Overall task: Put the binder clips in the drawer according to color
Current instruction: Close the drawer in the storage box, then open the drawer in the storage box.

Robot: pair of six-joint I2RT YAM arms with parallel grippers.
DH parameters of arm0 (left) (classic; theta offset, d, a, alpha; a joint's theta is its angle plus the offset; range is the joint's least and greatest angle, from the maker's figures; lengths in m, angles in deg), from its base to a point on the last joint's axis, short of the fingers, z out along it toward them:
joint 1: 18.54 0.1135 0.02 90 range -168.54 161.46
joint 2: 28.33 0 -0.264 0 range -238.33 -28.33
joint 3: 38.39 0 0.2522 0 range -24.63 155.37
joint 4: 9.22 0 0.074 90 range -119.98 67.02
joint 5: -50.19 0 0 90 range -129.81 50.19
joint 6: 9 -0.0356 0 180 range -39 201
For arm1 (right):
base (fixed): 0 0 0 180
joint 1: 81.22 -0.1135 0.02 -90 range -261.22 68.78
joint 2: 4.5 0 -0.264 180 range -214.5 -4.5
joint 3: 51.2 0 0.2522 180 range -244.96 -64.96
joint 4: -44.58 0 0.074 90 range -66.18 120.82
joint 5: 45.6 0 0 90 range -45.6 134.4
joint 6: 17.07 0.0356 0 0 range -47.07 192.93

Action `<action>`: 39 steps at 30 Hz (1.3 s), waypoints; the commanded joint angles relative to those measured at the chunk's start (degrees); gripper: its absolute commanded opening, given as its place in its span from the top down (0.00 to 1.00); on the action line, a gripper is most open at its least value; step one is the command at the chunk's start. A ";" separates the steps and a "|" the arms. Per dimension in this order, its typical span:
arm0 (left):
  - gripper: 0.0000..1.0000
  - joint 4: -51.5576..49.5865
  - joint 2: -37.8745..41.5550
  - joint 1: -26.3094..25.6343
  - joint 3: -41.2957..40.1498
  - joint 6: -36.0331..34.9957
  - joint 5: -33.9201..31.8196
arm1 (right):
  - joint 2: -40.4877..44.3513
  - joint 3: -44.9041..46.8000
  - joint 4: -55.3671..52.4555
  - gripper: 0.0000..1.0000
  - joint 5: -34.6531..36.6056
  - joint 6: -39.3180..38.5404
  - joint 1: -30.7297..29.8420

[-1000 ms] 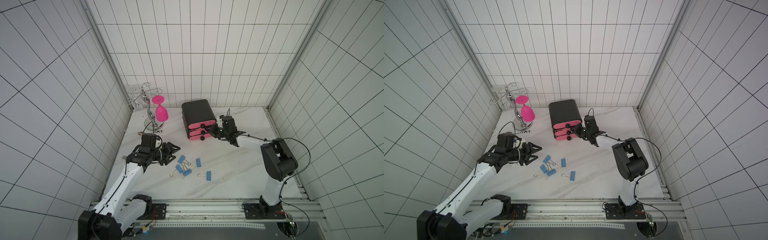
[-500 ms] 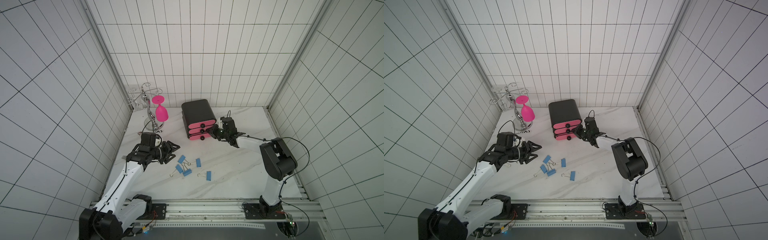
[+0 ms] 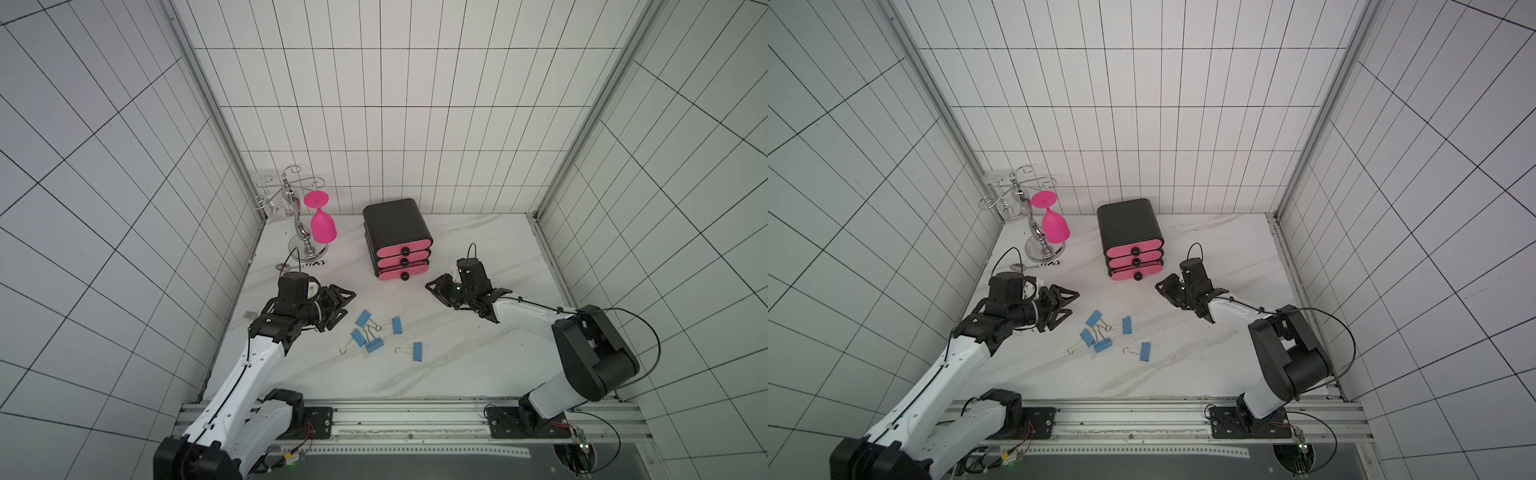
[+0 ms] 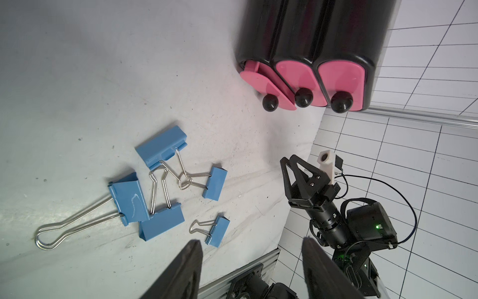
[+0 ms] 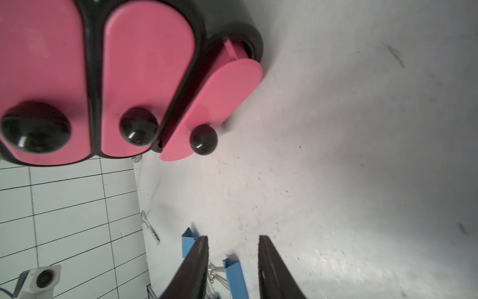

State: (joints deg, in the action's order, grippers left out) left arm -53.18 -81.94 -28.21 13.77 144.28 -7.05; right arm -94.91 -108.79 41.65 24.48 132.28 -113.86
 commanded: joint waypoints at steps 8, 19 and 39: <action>0.33 0.99 0.61 0.27 -0.36 1.23 -0.83 | -10.53 -5.03 6.34 0.53 1.44 3.63 -3.47; 0.33 -0.98 1.57 0.26 0.29 2.02 -0.06 | -21.87 -10.16 17.55 0.44 1.73 8.85 -3.77; 0.33 -3.27 0.85 0.68 1.27 0.36 1.17 | -28.71 -14.17 27.77 0.48 2.08 13.35 -2.34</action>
State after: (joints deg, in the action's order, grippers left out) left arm -56.09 -81.54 -27.84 13.50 145.88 -6.49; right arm -121.80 -122.39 65.95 25.33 144.59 -116.81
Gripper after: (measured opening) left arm 0.671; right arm 0.519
